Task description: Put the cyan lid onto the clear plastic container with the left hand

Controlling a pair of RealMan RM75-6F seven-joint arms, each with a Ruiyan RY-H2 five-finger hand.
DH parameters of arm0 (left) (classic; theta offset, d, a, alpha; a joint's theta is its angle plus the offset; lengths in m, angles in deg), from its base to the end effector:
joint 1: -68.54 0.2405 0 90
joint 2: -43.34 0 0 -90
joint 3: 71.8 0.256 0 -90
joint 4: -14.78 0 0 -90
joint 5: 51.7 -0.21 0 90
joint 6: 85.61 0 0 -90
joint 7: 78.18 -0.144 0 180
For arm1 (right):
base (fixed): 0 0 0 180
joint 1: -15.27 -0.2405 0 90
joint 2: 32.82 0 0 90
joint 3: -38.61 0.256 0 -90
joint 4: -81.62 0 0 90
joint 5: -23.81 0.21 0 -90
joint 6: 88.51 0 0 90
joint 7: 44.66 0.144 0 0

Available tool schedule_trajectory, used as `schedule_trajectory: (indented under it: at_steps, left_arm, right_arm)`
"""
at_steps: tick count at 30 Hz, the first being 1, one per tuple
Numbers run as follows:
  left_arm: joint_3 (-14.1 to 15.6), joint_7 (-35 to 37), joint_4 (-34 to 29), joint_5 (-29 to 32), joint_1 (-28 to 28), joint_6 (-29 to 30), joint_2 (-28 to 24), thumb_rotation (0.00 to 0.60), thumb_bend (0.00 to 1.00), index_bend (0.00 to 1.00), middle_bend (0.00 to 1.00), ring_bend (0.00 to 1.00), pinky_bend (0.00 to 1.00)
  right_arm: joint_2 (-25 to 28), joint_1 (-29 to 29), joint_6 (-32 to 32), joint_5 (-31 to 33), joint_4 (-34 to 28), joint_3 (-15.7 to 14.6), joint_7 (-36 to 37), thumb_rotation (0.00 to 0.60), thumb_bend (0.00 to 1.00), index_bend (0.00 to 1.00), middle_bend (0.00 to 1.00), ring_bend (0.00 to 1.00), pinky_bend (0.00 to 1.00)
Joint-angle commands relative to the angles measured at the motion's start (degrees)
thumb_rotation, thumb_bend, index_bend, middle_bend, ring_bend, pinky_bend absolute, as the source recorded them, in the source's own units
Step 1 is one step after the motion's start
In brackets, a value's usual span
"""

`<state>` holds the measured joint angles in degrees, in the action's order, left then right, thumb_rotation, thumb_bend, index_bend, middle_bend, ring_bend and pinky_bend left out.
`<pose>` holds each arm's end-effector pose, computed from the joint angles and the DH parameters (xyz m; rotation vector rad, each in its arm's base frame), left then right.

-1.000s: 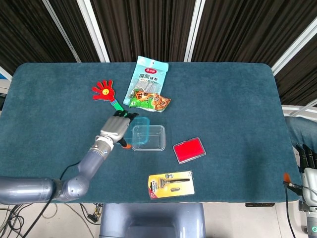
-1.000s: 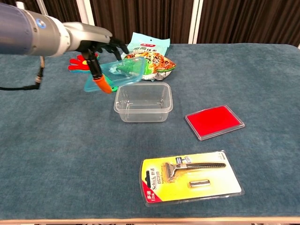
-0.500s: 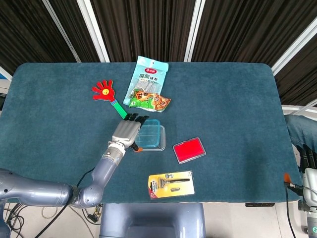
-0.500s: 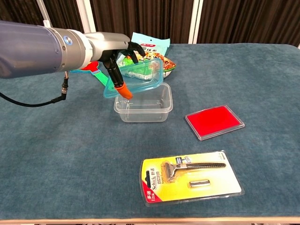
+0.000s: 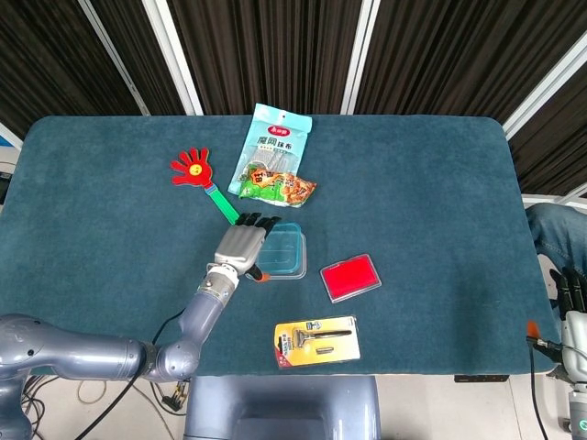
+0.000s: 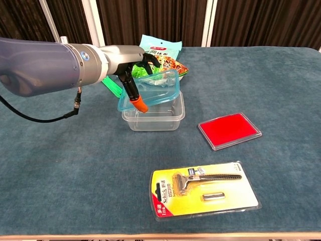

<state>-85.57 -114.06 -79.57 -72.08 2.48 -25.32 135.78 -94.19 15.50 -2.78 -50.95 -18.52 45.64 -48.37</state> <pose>-0.0362 0.3556 -0.0450 -1.8432 -1.2035 -0.7939 -0.3222 -0.1636 0.1822 1.1304 -0.9955 0.8111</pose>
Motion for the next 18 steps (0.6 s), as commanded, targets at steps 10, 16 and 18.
schedule_trajectory:
  at_steps: [10,16,18]
  left_arm:
    - [-0.3,-0.6,1.0,-0.1,0.1,0.5,1.7,0.600,0.18,0.10,0.34,0.00,0.00]
    - [-0.3,-1.1,1.5,0.1,0.3,0.3,2.3,0.600,0.18,0.10,0.34,0.00,0.00]
    - [-0.4,-1.2,1.6,-0.2,0.3,0.4,2.5,0.600,0.18,0.10,0.34,0.00,0.00]
  right_arm:
    - [0.1,0.1,0.0,-0.3,0.1,-0.2,0.2,0.600,0.41,0.03,0.00,0.00,0.00]
    - [0.0,0.1,0.0,-0.4,0.1,-0.2,0.0,0.600,0.41,0.03,0.00,0.00,0.00]
    - [0.0,0.1,0.1,-0.4,0.1,-0.2,0.0,0.600,0.41,0.03,0.00,0.00,0.00]
